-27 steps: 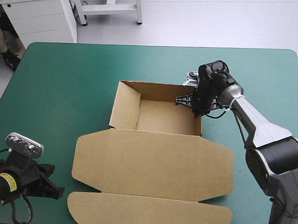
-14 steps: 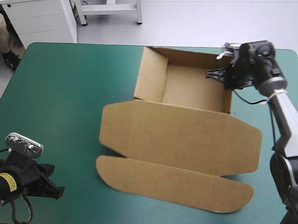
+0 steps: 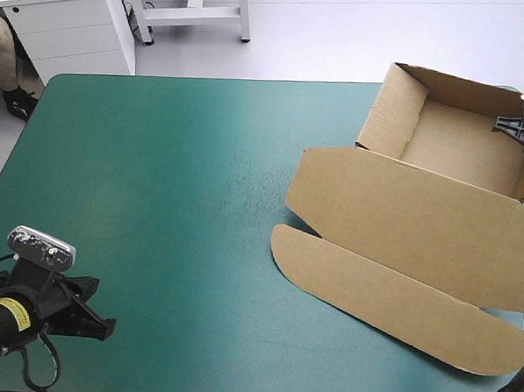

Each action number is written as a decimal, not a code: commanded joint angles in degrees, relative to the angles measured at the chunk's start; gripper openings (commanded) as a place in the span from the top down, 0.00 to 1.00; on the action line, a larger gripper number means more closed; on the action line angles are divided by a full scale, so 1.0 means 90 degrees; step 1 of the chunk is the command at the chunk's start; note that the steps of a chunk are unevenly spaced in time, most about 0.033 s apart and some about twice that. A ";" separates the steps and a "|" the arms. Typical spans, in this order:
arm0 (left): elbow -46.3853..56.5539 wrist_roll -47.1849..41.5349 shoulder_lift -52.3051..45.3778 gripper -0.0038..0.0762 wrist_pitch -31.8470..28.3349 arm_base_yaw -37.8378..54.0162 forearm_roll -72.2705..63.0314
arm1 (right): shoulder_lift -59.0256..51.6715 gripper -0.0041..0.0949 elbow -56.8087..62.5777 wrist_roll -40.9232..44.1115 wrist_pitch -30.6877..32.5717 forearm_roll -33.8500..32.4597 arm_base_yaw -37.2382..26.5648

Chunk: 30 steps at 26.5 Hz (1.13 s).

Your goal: Fold the box

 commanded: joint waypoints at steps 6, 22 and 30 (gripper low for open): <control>-0.0155 -0.0057 0.0037 0.96 -0.0675 -0.0030 0.0143 | 0.0239 0.98 -0.0211 -0.0205 -0.0006 0.0024 -0.0841; -0.0155 -0.0192 0.0037 0.96 -0.0814 -0.0030 0.0187 | 0.0411 0.20 -0.0211 -0.0593 0.0055 -0.0164 -0.1165; -0.0155 -0.0192 0.0037 0.96 -0.0814 -0.0030 0.0187 | -0.1358 0.89 -0.0084 -0.0840 0.0064 0.1249 -0.1151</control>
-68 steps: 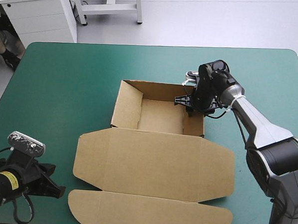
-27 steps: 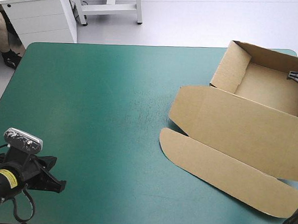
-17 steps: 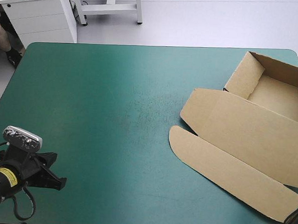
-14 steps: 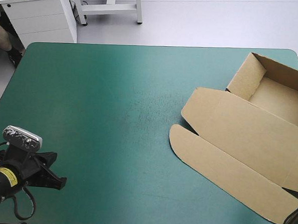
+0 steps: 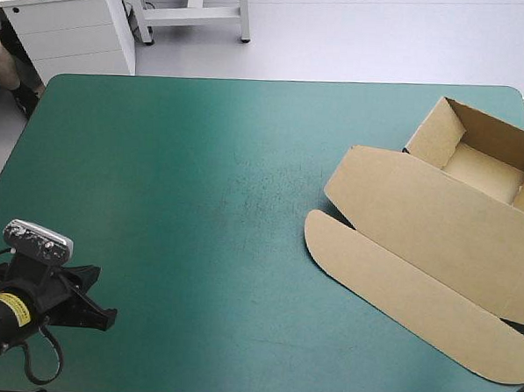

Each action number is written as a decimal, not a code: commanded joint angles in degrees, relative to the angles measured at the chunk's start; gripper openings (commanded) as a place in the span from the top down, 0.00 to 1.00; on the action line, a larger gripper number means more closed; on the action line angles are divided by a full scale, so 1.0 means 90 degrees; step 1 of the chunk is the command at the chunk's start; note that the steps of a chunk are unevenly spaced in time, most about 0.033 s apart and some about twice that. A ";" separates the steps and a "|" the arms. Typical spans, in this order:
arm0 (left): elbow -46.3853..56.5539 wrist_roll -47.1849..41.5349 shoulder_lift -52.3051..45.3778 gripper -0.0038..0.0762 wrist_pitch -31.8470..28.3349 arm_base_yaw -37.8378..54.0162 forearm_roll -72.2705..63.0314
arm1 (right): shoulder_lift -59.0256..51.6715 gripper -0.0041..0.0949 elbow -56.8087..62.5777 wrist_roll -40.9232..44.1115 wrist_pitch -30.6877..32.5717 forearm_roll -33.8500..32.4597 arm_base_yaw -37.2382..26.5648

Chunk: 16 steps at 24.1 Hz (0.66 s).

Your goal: Fold the box

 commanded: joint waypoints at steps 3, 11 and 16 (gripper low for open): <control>-0.0155 -0.0126 0.0037 0.96 -0.0495 -0.0030 0.0037 | -0.1899 0.96 0.0388 -0.0554 -0.0058 0.1279 0.0350; 0.0017 -0.0375 -0.0006 0.96 -0.1022 -0.0030 0.0169 | -0.3966 0.96 0.2467 -0.1231 -0.1256 0.1161 0.2666; 0.0645 -0.0386 -0.0369 0.96 -0.1851 -0.0030 0.0283 | -0.4840 0.98 0.3545 -0.1366 -0.1716 0.0784 0.3522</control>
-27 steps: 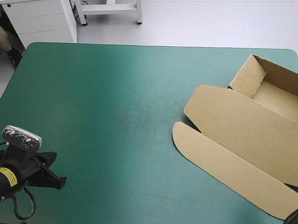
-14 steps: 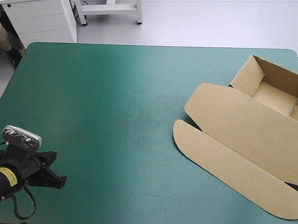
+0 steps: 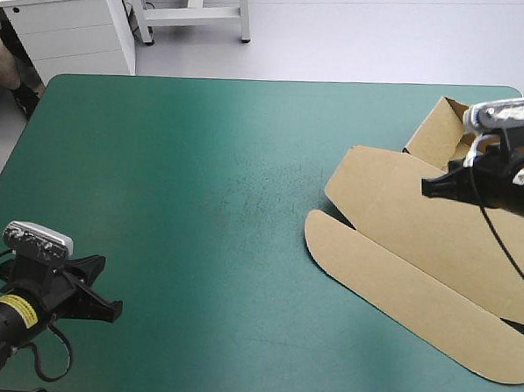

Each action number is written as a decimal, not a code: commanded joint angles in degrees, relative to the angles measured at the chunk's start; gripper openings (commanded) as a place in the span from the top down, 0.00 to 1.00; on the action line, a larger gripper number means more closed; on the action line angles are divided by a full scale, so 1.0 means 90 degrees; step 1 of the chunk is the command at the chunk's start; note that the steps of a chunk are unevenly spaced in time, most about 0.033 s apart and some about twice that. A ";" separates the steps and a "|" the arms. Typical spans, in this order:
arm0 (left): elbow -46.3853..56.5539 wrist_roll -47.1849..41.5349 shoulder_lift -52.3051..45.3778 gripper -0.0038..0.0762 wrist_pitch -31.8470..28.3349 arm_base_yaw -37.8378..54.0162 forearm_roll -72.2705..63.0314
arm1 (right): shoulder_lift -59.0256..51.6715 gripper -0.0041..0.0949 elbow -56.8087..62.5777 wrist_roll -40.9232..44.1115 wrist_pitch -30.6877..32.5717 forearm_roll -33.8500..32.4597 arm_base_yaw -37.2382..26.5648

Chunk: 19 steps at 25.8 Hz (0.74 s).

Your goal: Fold the box

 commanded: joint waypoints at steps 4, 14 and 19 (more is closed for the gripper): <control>0.0507 -0.0067 -0.0533 0.96 -0.1066 -0.0030 0.0109 | -0.1269 0.98 0.1164 -0.0087 -0.1029 -0.0239 0.0474; 0.1007 0.0493 -0.1724 0.96 -0.1112 -0.0030 0.0109 | -0.3218 0.98 0.3653 -0.0327 -0.2087 -0.0239 0.0474; 0.1511 0.0493 -0.2657 0.96 -0.1117 -0.0030 0.0063 | -0.4452 0.98 0.5006 -0.0327 -0.2707 -0.0003 0.0474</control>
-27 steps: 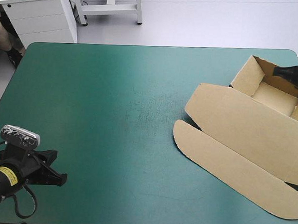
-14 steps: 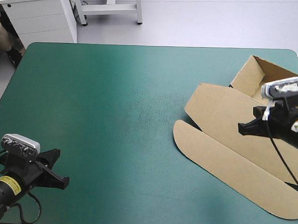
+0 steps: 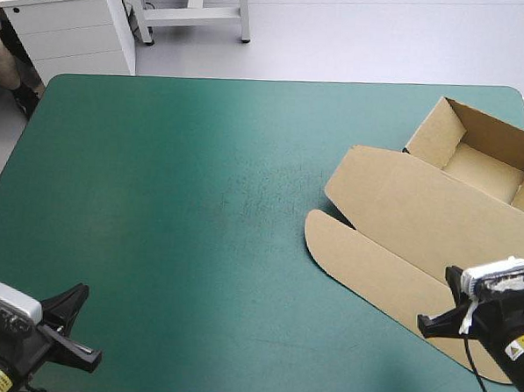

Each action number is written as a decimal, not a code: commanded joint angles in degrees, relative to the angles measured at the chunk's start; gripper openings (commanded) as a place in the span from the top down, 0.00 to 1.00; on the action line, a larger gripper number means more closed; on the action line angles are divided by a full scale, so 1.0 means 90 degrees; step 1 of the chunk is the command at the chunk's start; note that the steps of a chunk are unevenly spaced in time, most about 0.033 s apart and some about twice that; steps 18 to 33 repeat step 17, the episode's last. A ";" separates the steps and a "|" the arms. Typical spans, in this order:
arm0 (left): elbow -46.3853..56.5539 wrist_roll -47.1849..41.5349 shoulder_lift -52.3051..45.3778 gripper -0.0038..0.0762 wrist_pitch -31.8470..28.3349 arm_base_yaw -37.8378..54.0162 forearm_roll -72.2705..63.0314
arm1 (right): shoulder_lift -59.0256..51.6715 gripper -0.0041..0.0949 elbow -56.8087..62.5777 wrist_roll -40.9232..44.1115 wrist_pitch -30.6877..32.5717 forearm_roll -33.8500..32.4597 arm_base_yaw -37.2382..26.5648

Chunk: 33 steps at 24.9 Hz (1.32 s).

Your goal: Fold the box

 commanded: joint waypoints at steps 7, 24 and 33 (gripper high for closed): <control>0.0116 0.0006 -0.0780 0.96 -0.0280 -0.0030 -0.0046 | -0.2011 0.98 0.1331 -0.0057 -0.1136 0.0176 0.0033; 0.0310 0.0006 -0.1227 0.96 -0.0461 -0.0030 -0.0117 | -0.3136 0.98 0.1691 0.0390 -0.0976 0.0176 0.0033; 0.0310 0.0006 -0.1227 0.96 -0.0461 -0.0030 -0.0117 | -0.3136 0.98 0.1691 0.0390 -0.0976 0.0176 0.0033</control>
